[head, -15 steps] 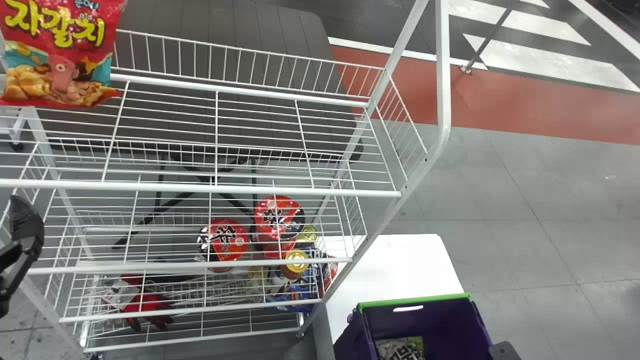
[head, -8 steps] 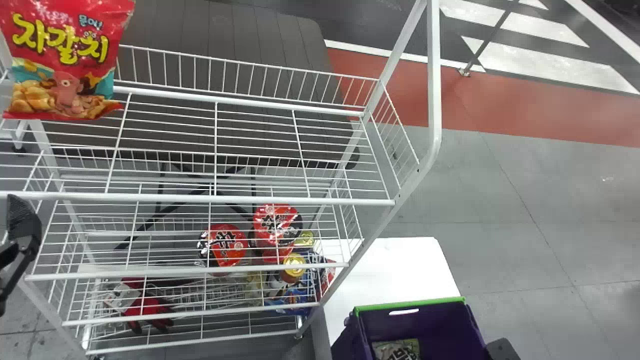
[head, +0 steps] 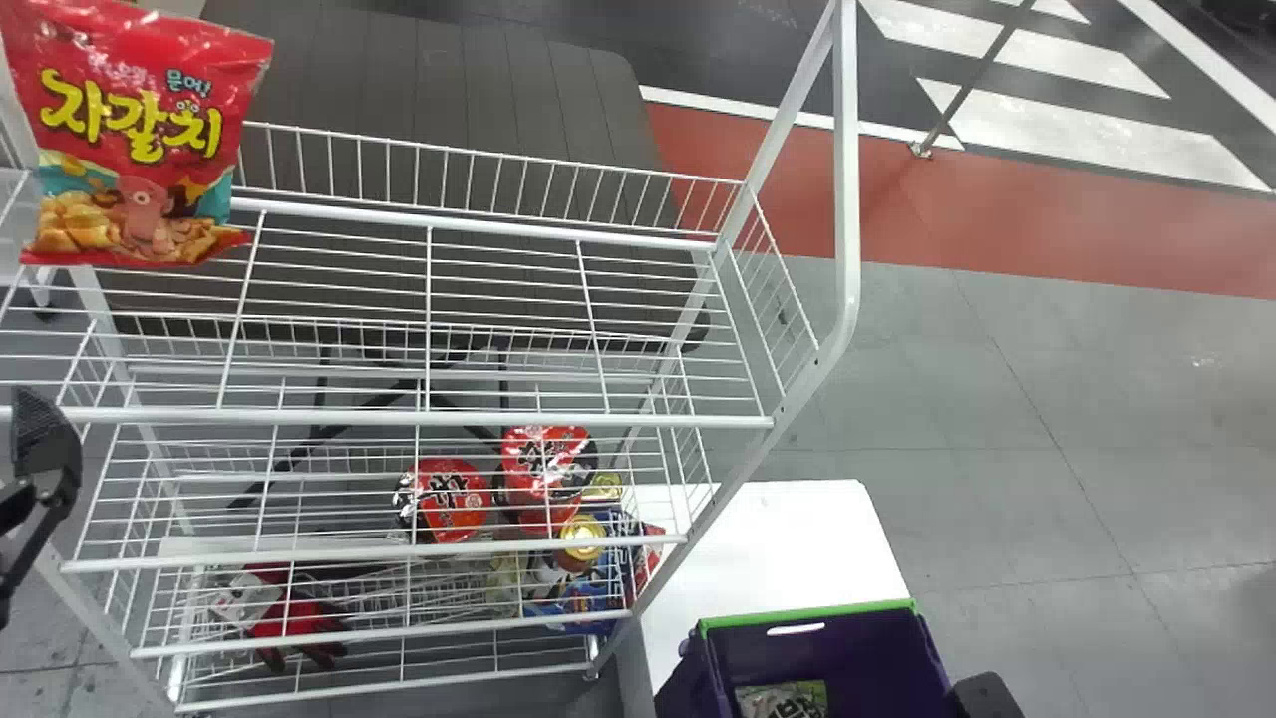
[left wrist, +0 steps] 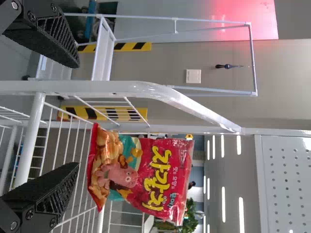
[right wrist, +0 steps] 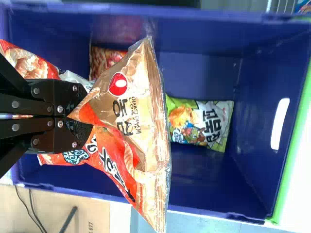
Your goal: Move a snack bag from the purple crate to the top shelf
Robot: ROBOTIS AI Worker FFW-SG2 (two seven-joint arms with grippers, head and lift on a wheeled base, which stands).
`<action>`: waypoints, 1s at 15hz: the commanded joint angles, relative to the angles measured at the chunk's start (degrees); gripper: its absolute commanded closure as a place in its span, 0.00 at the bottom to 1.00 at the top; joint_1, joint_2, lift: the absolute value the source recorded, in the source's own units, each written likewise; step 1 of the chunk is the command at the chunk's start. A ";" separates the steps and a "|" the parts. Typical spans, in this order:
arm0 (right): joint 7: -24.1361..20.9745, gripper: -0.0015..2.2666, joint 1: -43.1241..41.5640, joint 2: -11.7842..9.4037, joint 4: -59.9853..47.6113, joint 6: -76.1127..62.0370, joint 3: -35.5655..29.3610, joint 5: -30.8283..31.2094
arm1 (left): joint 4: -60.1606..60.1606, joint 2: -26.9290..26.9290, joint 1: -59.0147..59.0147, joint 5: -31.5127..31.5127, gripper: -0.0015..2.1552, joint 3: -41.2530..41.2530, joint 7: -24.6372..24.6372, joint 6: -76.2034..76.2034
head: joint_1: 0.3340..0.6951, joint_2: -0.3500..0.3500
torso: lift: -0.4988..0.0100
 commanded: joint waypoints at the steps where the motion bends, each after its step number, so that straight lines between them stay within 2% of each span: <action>1: 0.74 0.91 1.57 0.40 -5.56 5.39 0.00 -1.35 | -0.16 0.00 0.24 -0.01 0.05 0.21 0.00 0.00 | 1.00 0.00 | 0.96; 8: 3.03 0.91 1.92 0.93 -19.62 21.74 -0.26 -3.02 | -0.69 -0.17 0.77 -0.37 0.05 0.12 0.09 0.00 | 1.00 0.00 | 1.00; 12: 3.90 0.91 0.69 0.93 -28.94 32.75 0.00 -6.01 | -1.65 -0.17 1.47 -0.80 0.05 0.12 0.18 0.18 | 1.00 0.00 | 1.00; 15: 3.99 0.91 -1.24 1.11 -36.58 32.75 1.14 -6.01 | -1.83 -0.17 1.65 -1.16 0.05 -0.06 0.18 0.18 | 1.00 0.00 | 0.98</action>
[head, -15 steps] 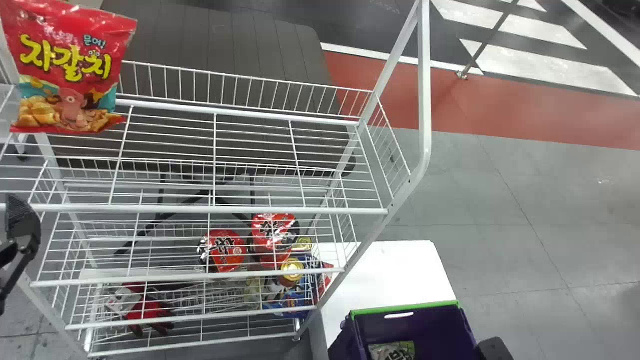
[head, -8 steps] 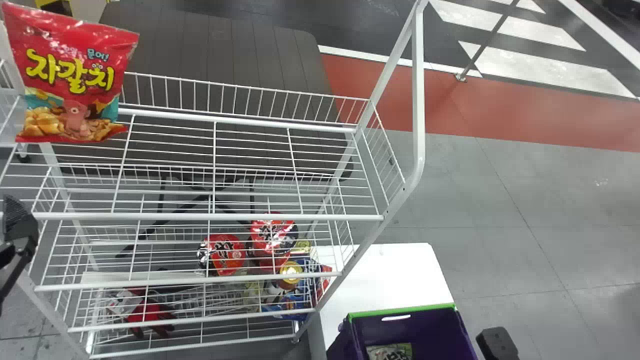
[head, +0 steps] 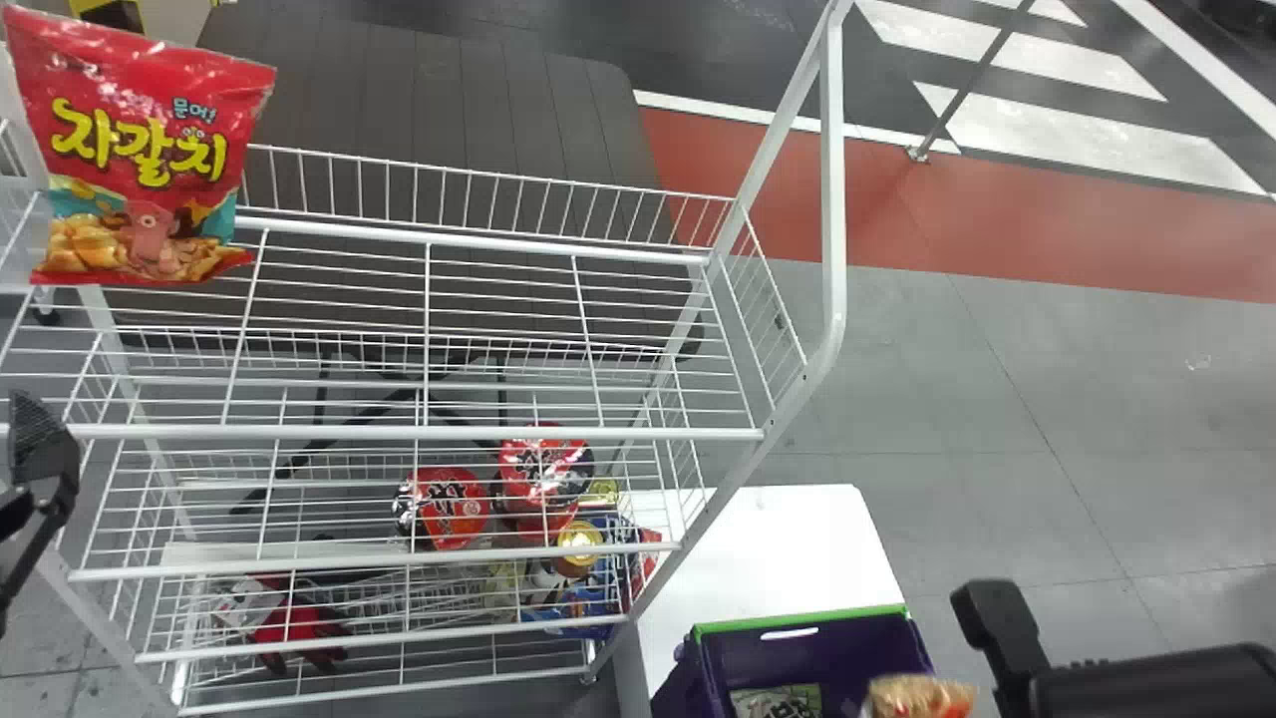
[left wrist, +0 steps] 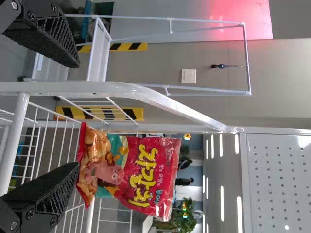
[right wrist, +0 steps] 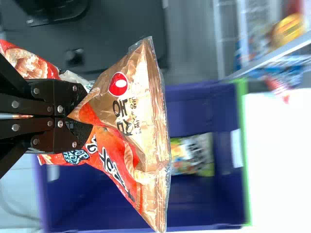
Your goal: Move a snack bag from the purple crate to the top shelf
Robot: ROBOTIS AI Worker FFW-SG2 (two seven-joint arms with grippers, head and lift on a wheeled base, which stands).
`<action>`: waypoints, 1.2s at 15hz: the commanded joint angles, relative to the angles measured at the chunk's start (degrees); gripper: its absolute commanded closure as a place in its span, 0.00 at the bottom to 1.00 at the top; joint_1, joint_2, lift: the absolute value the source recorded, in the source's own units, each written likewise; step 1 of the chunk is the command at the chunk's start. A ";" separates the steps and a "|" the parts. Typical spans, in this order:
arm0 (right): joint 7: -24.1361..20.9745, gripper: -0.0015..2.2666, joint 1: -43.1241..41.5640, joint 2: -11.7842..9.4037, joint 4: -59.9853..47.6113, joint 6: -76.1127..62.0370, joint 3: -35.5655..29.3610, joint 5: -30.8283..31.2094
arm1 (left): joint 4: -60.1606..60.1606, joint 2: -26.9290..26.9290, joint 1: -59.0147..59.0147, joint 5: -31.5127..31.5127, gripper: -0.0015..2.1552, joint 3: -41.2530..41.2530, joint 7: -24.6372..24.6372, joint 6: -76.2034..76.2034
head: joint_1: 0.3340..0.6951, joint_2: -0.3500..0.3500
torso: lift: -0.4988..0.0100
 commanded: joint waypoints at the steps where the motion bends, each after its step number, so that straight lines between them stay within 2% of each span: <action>1: 0.06 0.91 -1.28 0.19 -6.32 0.98 0.67 0.15 | -0.24 0.16 0.08 -0.18 0.05 -0.05 0.00 0.17 | 1.00 0.00 | 0.98; 4: 5.86 0.91 -3.30 2.04 -13.09 0.98 0.85 0.24 | -1.12 0.60 -0.01 -0.27 0.05 0.04 -0.17 2.11 | 1.00 0.11 | 0.98; 5: 6.47 0.91 -3.47 2.74 -15.81 0.98 1.64 0.06 | -1.21 0.60 0.08 -0.27 0.05 0.04 -0.17 2.11 | 1.00 0.14 | 0.98; 6: 7.00 0.91 -3.56 3.45 -18.45 0.98 2.70 0.06 | -1.30 0.60 0.17 -0.27 0.05 0.04 -0.09 2.11 | 1.00 0.22 | 0.98; 11: 10.96 0.91 -8.40 5.73 -30.58 0.98 4.54 -1.52 | -1.39 0.69 0.26 -0.35 0.05 0.12 -0.09 2.11 | 1.00 0.39 | 0.98; 12: 11.66 0.91 -9.89 6.08 -32.16 0.98 4.54 -2.58 | -1.30 0.69 0.17 -0.35 0.05 0.04 -0.09 2.11 | 1.00 0.45 | 0.98; 16: 10.78 0.91 -18.42 7.22 -34.18 0.98 7.88 -5.39 | -1.03 0.43 0.17 -0.71 0.05 -0.23 -0.09 2.11 | 1.00 0.54 | 0.98; 18: 5.60 0.91 -22.02 8.89 -34.01 0.98 13.24 -4.68 | -0.95 0.43 0.17 -0.79 0.05 -0.23 -0.09 2.11 | 1.00 0.57 | 0.98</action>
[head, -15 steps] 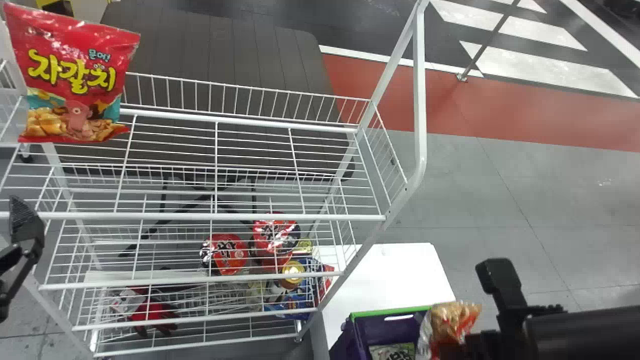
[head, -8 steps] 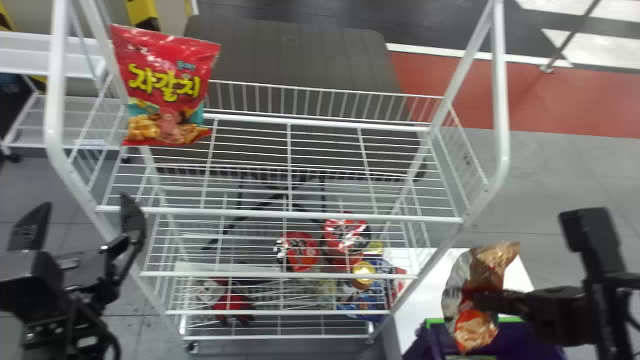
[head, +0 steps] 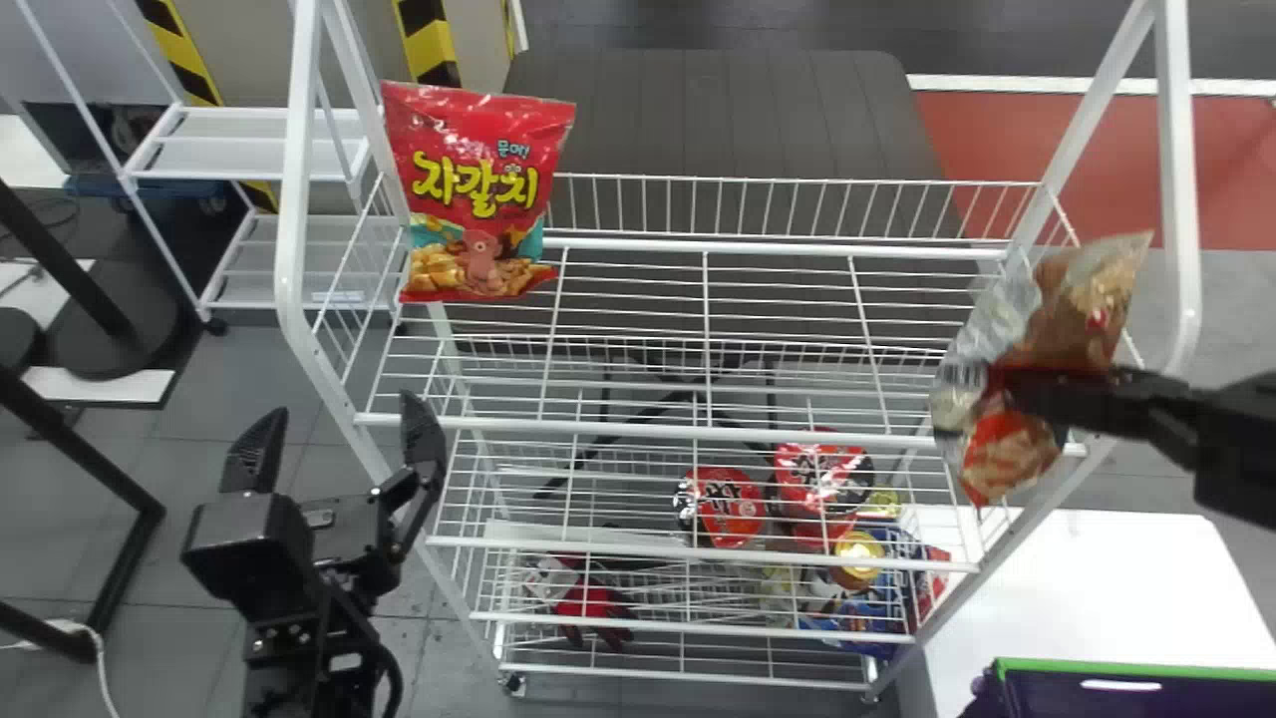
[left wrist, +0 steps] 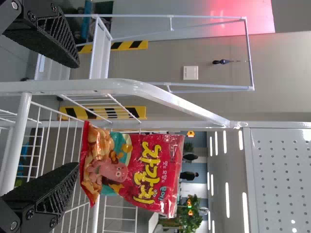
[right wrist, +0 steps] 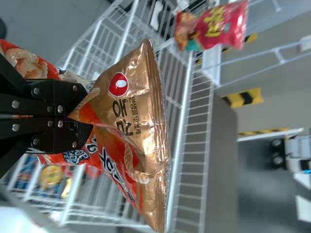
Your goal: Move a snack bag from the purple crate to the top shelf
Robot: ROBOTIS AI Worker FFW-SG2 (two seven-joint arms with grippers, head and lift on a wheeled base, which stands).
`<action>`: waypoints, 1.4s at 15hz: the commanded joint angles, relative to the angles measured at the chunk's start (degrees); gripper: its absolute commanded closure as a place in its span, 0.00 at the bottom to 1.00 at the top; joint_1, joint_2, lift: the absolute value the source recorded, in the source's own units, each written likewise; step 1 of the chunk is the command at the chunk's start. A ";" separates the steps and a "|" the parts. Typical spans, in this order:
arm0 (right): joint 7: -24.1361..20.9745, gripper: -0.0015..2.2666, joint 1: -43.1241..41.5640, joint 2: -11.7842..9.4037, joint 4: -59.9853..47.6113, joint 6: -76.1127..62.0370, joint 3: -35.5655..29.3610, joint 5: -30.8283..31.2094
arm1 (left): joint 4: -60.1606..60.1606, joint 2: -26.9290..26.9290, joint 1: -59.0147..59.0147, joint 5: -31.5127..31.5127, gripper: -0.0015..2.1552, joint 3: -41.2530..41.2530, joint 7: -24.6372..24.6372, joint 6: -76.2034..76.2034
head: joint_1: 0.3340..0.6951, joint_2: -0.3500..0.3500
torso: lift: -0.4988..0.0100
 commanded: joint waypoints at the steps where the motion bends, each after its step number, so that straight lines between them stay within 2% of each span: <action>1: -5.05 0.91 -4.04 2.19 0.51 0.82 6.26 0.69 | 0.14 -0.01 0.00 -0.06 0.04 -0.03 0.01 0.00 | 1.00 0.59 | 0.98; 5: -14.02 0.91 -8.87 7.29 8.95 0.82 15.05 1.57 | 0.84 -0.19 -0.09 -0.06 0.04 -0.12 0.01 0.00 | 1.00 0.67 | 0.98; 7: -16.04 0.91 -10.45 10.54 14.14 0.82 16.36 0.96 | 0.93 -0.19 -0.09 -0.06 0.04 -0.12 0.01 -0.18 | 1.00 0.71 | 0.98; 8: -17.80 0.91 -11.51 11.33 16.42 0.82 17.07 0.60 | 1.02 -0.19 -0.09 -0.06 0.04 -0.12 0.01 -0.18 | 1.00 0.73 | 0.98; 13: -22.10 0.91 -18.72 11.74 19.67 0.82 17.68 -2.56 | 1.63 -0.36 -0.44 -0.06 0.04 -0.12 0.01 -0.18 | 1.00 0.78 | 0.98; 16: -27.64 0.91 -22.06 11.74 24.51 0.82 17.33 -6.95 | 1.81 -0.45 -0.61 -0.23 0.04 -0.47 0.01 0.00 | 1.00 0.77 | 0.98; 21: -39.68 0.91 -22.50 11.74 32.59 0.82 15.31 -24.71 | 3.30 -0.45 -1.23 -0.23 0.04 -0.38 0.09 -0.18 | 1.00 0.77 | 0.98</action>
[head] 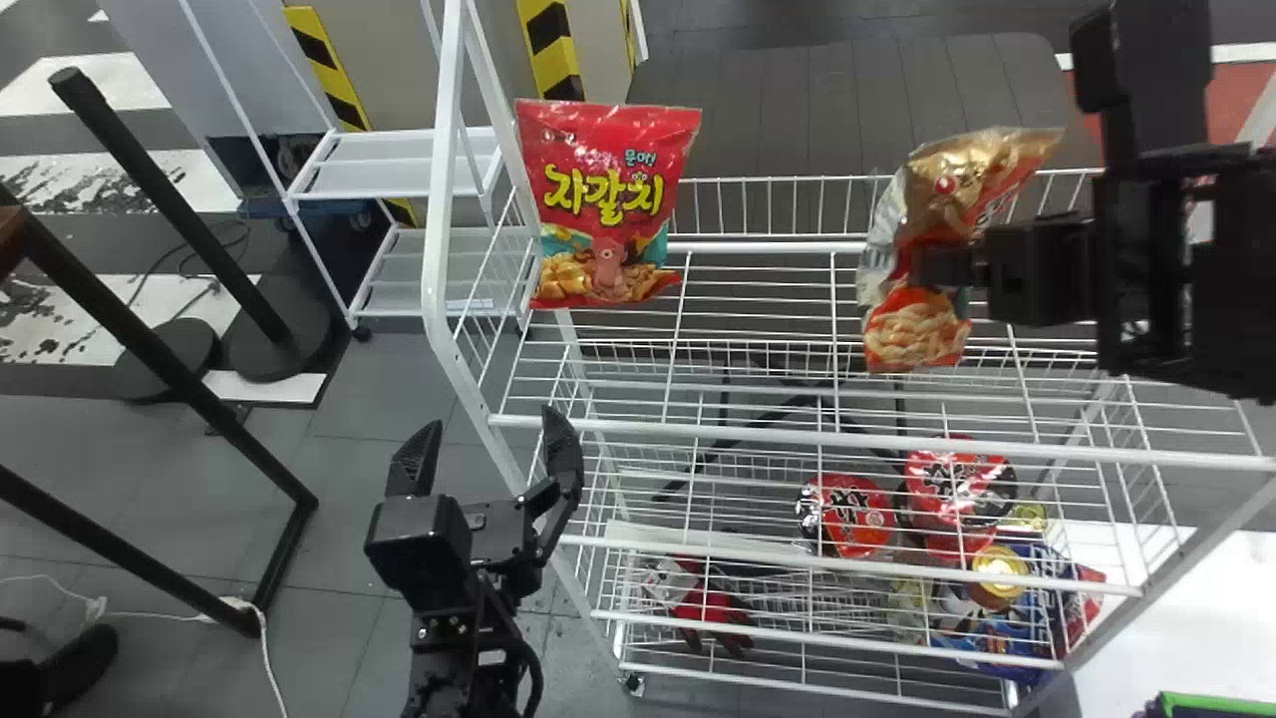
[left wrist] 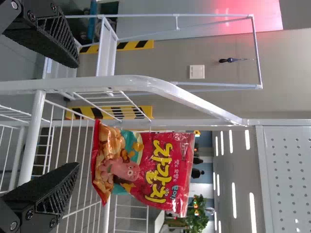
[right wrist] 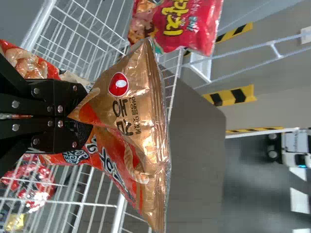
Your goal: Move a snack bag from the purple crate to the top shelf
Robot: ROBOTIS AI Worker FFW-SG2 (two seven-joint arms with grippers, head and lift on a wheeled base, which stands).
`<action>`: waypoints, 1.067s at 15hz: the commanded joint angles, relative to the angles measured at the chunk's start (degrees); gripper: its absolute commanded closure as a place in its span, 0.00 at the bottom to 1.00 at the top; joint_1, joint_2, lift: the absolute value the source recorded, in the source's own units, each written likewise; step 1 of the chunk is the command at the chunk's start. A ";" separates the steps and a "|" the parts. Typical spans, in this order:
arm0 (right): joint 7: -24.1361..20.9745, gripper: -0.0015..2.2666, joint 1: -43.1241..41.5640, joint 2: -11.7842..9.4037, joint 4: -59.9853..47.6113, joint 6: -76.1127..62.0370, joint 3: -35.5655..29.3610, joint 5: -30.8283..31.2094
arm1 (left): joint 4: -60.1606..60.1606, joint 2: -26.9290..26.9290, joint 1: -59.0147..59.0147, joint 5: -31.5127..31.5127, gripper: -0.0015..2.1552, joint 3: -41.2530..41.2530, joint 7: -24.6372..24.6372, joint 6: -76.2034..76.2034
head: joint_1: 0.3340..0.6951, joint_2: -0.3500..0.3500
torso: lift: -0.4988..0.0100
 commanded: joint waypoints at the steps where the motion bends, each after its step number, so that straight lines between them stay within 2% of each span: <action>1: -1.76 0.91 -0.75 0.05 3.31 0.82 -0.12 -5.78 | 0.76 0.00 -0.39 0.01 0.04 0.01 0.01 -0.02 | 1.00 0.80 | 0.98; 4: -2.03 0.91 -3.21 0.05 4.36 0.18 -0.56 -7.72 | 1.55 0.00 -0.65 0.01 0.04 0.10 0.28 -0.20 | 1.00 0.83 | 0.98; 12: -6.42 0.91 -8.48 0.05 14.82 -20.21 -1.88 -14.05 | 2.60 0.09 -1.09 0.37 0.04 0.36 0.28 -0.73 | 1.00 0.82 | 0.98; 16: -6.60 0.91 -9.19 0.05 20.88 -27.60 -1.53 -18.70 | 2.60 0.44 -1.09 0.45 0.04 0.36 0.28 -0.90 | 1.00 0.83 | 0.98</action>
